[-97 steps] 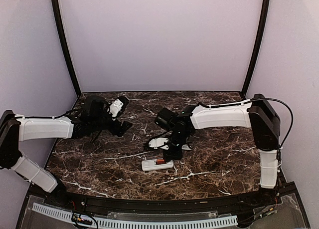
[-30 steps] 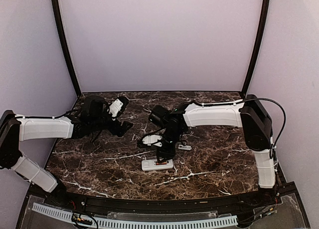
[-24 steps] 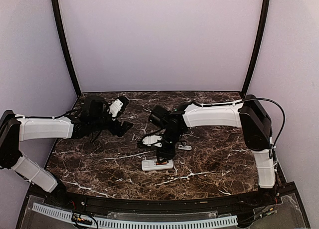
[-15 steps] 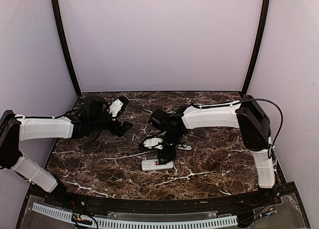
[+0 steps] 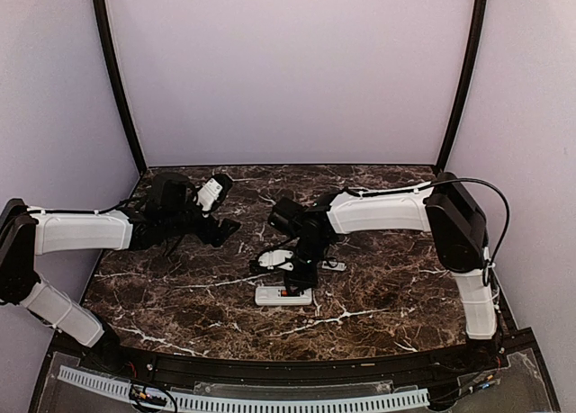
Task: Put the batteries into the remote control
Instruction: Load the battery into the battery compartment.
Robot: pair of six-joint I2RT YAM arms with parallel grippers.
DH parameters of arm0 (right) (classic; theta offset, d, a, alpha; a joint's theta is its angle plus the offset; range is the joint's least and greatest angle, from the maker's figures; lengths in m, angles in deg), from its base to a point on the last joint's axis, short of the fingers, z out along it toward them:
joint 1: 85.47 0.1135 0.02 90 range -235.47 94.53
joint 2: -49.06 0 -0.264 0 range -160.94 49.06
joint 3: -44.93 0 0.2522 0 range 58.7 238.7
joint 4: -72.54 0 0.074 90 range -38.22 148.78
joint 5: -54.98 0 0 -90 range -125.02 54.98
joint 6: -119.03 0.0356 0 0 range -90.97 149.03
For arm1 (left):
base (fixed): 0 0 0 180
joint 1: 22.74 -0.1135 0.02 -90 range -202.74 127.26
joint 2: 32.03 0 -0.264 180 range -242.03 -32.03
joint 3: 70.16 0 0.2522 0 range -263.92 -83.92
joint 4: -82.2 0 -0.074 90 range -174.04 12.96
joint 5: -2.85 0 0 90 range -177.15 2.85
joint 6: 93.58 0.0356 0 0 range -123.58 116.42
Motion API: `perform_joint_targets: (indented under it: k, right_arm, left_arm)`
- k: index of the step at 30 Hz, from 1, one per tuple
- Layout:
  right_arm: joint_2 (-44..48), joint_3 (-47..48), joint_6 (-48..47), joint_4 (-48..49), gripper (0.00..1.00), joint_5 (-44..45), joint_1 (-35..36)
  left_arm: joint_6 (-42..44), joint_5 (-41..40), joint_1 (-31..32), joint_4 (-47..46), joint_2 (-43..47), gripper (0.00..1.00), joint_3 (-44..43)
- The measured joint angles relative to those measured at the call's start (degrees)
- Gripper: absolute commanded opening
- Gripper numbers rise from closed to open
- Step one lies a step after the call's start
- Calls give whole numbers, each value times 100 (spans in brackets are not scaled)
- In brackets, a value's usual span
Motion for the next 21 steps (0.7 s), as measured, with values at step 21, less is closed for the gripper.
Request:
perform_joint_targets:
  k: [21]
  right_arm:
    - [9, 13, -17, 61, 42, 35, -37]
  left_arm:
    - [2, 11, 0, 0, 0, 86, 0]
